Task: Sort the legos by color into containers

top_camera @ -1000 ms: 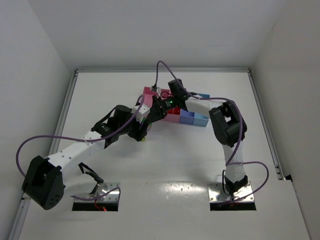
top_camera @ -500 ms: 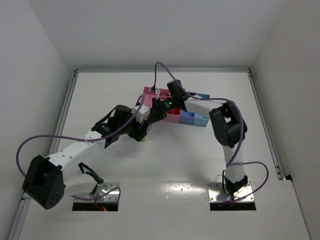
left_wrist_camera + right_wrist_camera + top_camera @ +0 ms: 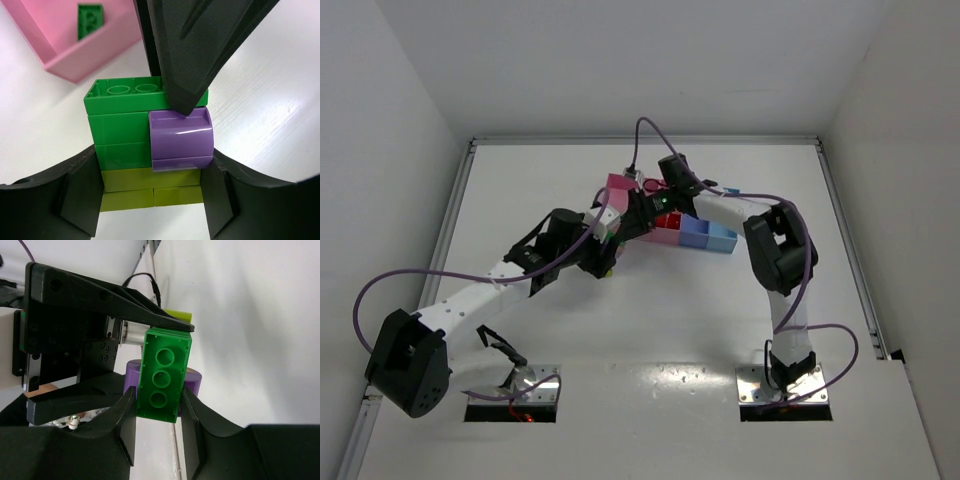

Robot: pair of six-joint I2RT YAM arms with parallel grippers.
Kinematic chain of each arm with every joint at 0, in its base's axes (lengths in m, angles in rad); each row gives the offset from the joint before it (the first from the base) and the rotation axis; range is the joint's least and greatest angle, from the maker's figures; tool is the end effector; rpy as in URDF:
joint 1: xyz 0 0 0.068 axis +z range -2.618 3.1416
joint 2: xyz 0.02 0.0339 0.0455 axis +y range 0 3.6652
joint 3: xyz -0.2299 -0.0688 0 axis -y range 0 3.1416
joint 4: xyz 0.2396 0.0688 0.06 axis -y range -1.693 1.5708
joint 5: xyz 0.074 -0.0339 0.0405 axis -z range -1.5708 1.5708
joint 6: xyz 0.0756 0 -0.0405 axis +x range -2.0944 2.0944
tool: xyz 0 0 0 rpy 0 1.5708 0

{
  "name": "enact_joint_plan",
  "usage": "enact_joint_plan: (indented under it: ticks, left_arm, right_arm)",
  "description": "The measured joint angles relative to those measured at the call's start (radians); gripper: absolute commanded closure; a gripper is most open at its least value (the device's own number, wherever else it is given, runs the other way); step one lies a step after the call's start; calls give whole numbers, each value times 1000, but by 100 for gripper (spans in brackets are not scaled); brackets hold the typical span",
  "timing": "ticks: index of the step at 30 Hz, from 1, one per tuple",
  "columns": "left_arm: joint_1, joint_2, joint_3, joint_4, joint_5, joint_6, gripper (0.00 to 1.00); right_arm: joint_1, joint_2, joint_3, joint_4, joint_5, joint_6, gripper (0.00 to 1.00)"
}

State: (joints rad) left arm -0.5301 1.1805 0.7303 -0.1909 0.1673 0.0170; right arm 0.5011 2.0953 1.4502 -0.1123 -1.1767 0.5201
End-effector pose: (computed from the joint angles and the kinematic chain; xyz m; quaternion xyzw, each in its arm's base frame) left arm 0.2468 -0.1592 0.1870 0.2767 0.8475 -0.1856 0.4131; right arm 0.3502 0.2714 0.1456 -0.2123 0.7661 0.6055 0.0380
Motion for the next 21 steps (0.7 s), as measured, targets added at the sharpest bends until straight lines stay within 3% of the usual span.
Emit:
enact_joint_plan:
  ticks: [5,13,21]
  left_arm:
    - [1,0,0,69,-6,0,74]
    - [3,0,-11,10,13,-3,74]
    - [3,0,-15,-2,-3,-3,74]
  right_arm:
    - [-38,-28,39,-44,34,-13,99]
    - [-182,-50,109,-49,346,-103,99]
    - [-163,-50,109,-69,385,-120,99]
